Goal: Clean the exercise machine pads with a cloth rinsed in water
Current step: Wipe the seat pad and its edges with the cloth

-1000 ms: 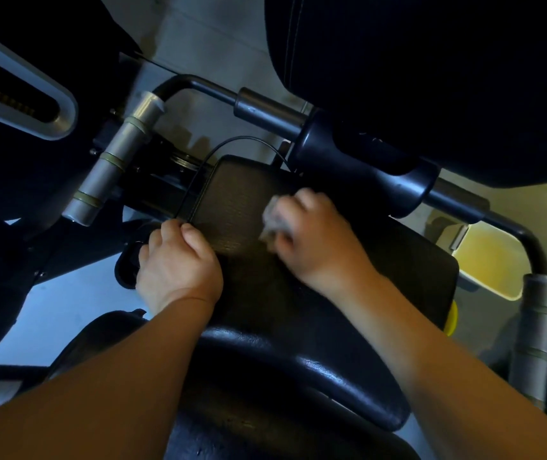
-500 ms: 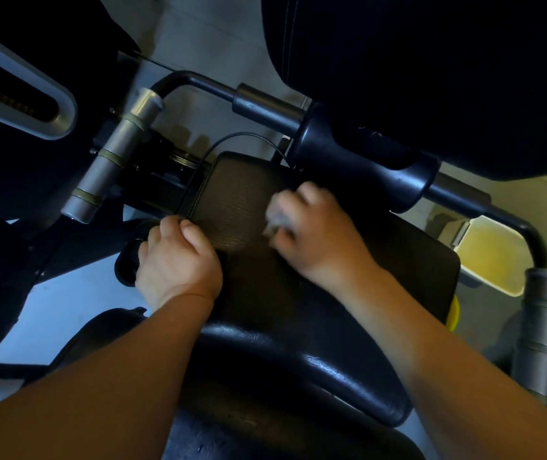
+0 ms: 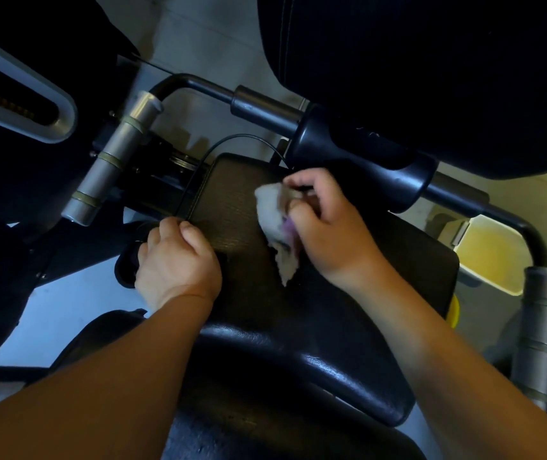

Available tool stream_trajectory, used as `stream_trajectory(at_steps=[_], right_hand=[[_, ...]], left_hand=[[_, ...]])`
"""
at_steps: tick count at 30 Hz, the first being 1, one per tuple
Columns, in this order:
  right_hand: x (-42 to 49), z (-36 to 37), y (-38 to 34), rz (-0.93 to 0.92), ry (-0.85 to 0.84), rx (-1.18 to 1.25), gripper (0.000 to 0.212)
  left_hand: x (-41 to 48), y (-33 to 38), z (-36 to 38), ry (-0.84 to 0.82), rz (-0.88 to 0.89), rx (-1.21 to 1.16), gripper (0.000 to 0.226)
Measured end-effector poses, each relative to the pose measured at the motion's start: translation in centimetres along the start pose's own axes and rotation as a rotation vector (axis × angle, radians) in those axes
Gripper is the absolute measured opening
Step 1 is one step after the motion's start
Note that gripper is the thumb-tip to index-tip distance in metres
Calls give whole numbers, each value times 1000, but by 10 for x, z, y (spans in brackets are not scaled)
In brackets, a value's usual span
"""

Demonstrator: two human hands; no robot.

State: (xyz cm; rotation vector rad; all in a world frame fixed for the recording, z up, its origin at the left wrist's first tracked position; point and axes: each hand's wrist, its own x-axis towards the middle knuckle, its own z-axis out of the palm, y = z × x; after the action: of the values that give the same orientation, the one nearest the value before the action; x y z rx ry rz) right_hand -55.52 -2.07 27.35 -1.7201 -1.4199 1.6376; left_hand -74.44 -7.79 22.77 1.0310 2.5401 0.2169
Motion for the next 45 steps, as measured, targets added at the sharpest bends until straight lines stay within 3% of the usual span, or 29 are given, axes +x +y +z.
stream_trajectory(at_steps=[3, 5, 7, 10, 12, 15, 20, 22, 25, 28, 35, 41, 45], right_hand=[[9, -11, 16, -47, 157, -561, 37], [9, -11, 20, -136, 231, -596, 37], [6, -4, 17, -187, 176, -547, 40], [3, 7, 19, -227, 58, -731, 53], [9, 11, 23, -240, 83, -798, 46], [8, 24, 24, -304, 176, -761, 27], [-17, 41, 19, -480, -147, -734, 26], [-3, 25, 24, -418, -23, -755, 29], [30, -7, 35, -161, 269, -869, 36], [36, -14, 34, -83, 353, -855, 46], [6, 14, 30, -340, 172, -840, 30], [30, -4, 40, -151, 348, -840, 30], [-4, 24, 23, -340, 121, -758, 28]], left_hand=[[1, -1, -1, -8, -6, 5, 38], [1, 0, -1, -8, -8, 6, 39], [0, 1, -1, -6, -6, 8, 38], [0, 1, -1, -5, -3, 0, 37], [0, 0, -1, -6, -10, -3, 37], [1, 1, -1, -3, -9, 2, 37], [2, 0, 0, -8, -17, 3, 38], [1, 0, 0, -10, -15, -2, 38], [1, 1, 0, -8, -13, 0, 38], [1, 0, 1, -10, -12, 7, 38], [1, 1, -1, -26, -9, 3, 38], [1, 1, 0, -27, -7, 13, 38], [1, 0, 1, -22, 0, 12, 40]])
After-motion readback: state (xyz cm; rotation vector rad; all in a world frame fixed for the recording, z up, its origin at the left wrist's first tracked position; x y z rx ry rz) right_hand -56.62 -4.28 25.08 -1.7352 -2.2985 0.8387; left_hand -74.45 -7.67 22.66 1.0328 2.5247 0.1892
